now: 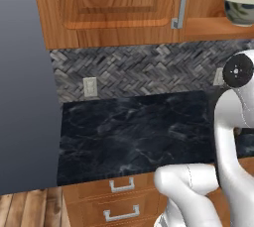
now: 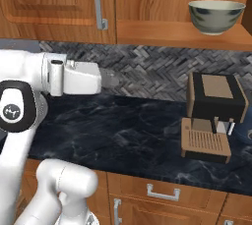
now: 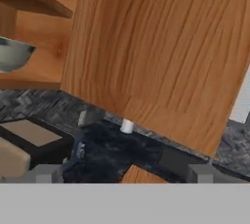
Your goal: Move the bowls from the cabinet to the plates on the dining table.
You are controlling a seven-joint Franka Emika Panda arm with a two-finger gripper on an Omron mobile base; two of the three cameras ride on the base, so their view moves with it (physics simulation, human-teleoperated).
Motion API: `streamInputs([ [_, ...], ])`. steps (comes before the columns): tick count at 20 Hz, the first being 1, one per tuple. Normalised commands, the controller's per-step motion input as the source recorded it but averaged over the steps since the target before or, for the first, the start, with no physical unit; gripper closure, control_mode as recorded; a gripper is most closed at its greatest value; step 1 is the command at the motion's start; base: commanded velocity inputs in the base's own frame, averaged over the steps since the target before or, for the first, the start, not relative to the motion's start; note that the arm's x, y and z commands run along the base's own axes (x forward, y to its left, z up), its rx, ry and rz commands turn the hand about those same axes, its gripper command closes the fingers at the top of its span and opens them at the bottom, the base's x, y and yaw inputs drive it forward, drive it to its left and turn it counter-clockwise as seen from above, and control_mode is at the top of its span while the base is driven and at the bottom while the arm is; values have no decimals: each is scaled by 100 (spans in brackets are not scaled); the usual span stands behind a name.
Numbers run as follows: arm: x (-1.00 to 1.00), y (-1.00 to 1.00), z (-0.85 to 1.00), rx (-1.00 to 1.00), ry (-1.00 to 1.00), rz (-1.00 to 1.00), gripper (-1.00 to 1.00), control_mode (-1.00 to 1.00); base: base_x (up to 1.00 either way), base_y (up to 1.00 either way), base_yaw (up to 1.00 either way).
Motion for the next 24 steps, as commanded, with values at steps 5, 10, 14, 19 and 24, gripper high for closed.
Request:
streamInputs([
  [5,13,15,4,0,0,41,-100,-100,0,0,0],
  [10,38,0,0,0,-2,28,-100,-100,0,0,0],
  [14,50,1,1,2,-1,21,-100,-100,0,0,0],
  [19,52,15,3,7,0,15,-100,-100,0,0,0],
  [24,25,38,2,2,-1,14,-100,-100,0,0,0],
])
